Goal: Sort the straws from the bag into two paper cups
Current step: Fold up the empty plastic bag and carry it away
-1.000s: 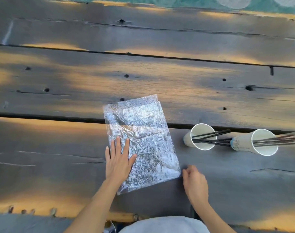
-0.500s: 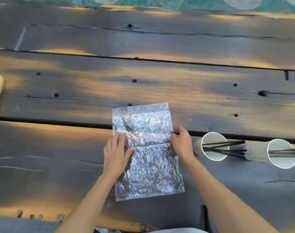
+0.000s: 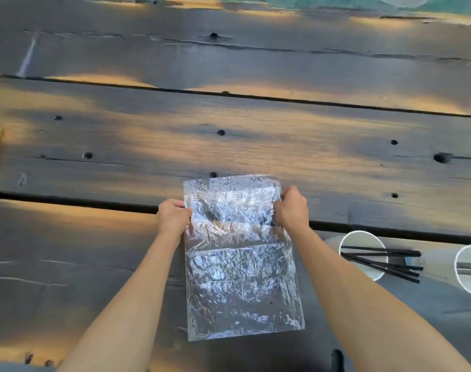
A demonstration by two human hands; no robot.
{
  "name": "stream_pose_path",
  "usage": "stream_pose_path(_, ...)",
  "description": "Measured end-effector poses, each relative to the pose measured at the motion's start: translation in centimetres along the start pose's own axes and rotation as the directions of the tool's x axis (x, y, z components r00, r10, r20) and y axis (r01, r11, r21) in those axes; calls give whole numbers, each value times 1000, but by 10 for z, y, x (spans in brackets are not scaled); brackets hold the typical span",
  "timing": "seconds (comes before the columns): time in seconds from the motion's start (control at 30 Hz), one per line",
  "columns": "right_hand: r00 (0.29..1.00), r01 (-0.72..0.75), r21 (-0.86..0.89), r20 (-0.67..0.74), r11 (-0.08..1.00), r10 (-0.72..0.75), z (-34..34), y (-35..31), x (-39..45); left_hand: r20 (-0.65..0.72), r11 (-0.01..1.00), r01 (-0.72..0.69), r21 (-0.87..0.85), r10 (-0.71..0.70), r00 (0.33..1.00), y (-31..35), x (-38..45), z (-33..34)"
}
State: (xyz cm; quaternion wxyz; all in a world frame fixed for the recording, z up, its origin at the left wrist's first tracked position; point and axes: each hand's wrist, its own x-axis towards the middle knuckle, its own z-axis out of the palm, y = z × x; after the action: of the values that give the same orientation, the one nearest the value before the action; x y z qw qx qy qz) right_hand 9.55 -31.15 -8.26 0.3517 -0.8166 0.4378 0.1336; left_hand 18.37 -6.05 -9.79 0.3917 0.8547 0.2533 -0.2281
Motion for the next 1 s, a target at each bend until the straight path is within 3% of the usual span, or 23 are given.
stream_pose_path(0.27, 983, -150, 354, 150, 923, 102, -10, 9, 7, 148, 985, -25, -172, 51, 988, -4, 1, -21)
stream_pose_path(0.4, 984, -151, 502, 160, 852, 80, -20, 8, -9, 125, 979, -86, -183, 110, 986, -9, -7, -31)
stream_pose_path(0.53, 995, -68, 533, 93, 843, 22, -28, 13, -35, 112, 965, -119, -233, 148, 983, -18, -22, -45)
stream_pose_path(0.67, 987, -60, 685, 149, 726, -59, -37, 22, -67, 169, 929, -136, -345, 204, 964, -31, -44, -62)
stream_pose_path(0.83, 984, -100, 761, 172, 641, -51, -43, 33, -103, 186, 865, -76, -496, 191, 964, -56, -73, -80)
stream_pose_path(1.0, 968, -85, 690, 229, 719, -105, -46, 55, -129, 193, 850, -14, -527, 135, 972, -88, -106, -90)
